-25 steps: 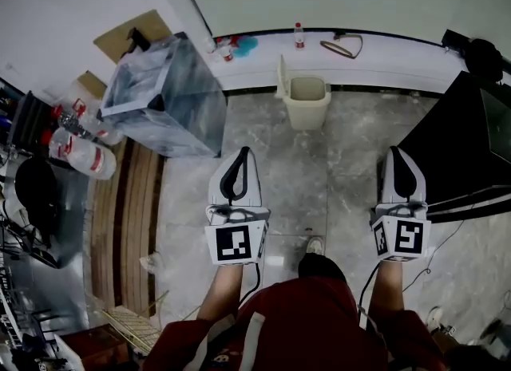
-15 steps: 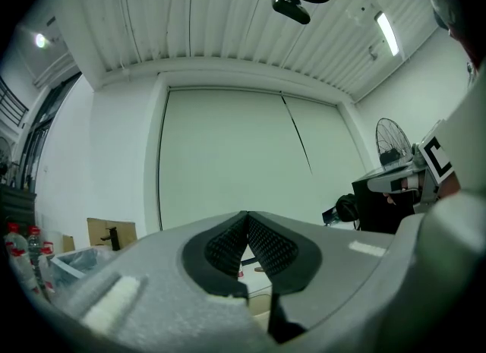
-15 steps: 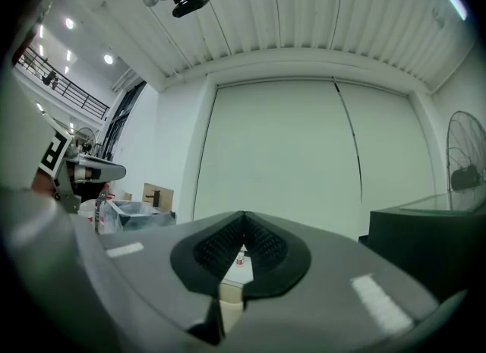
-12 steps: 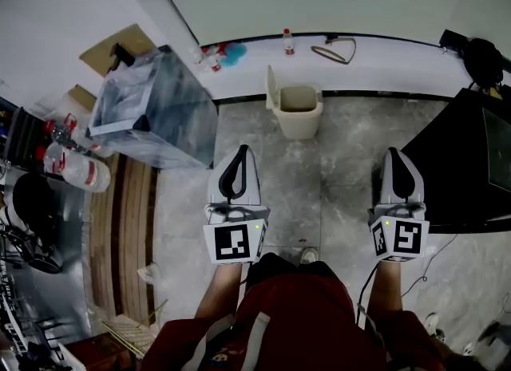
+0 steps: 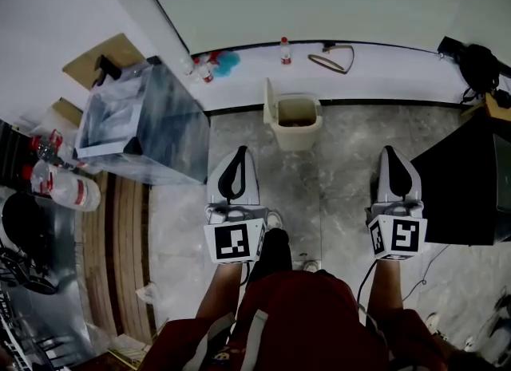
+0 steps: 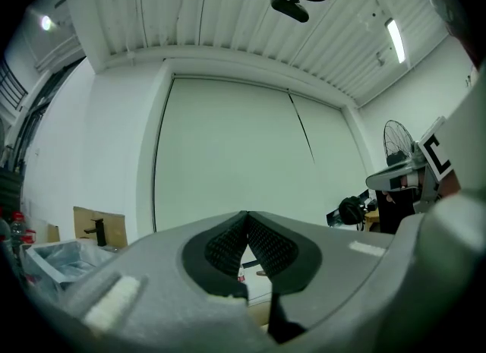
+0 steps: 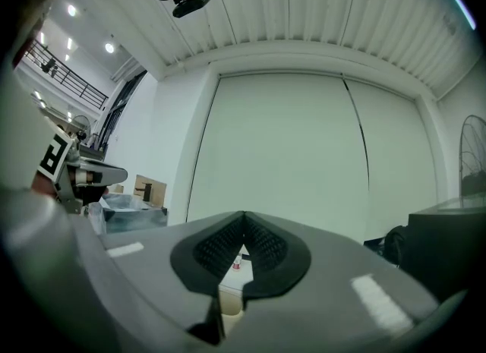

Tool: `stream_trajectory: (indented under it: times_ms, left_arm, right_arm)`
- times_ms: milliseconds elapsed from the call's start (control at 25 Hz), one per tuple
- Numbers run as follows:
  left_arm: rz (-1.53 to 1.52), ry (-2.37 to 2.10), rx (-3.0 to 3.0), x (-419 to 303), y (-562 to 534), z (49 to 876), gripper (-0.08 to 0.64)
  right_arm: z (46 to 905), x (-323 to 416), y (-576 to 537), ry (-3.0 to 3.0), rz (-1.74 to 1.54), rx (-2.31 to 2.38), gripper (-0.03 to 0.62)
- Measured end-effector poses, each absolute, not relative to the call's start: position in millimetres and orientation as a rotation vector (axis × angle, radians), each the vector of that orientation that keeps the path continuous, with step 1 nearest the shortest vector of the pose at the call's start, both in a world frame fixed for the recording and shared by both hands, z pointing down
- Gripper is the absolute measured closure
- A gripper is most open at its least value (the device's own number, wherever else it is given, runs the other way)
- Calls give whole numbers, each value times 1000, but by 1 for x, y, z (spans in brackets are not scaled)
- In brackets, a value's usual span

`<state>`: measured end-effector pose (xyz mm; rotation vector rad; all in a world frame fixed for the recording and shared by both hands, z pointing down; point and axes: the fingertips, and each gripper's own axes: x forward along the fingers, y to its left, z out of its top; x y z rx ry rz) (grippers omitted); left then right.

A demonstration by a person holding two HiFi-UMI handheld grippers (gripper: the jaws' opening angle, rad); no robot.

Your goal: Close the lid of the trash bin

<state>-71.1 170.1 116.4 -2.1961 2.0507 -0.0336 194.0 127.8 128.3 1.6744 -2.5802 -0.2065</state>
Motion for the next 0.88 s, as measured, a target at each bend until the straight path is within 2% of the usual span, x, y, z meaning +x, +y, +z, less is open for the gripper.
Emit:
stream_trajectory:
  times_ms: [440, 880]
  left_arm:
    - [32, 2000, -2272, -165, 77, 113, 554]
    - [61, 1965, -2347, -211, 31, 132, 554]
  right_arm:
    - [107, 89, 53, -2524, -279, 1667, 592]
    - [115, 38, 19, -2460, -289, 1690, 592]
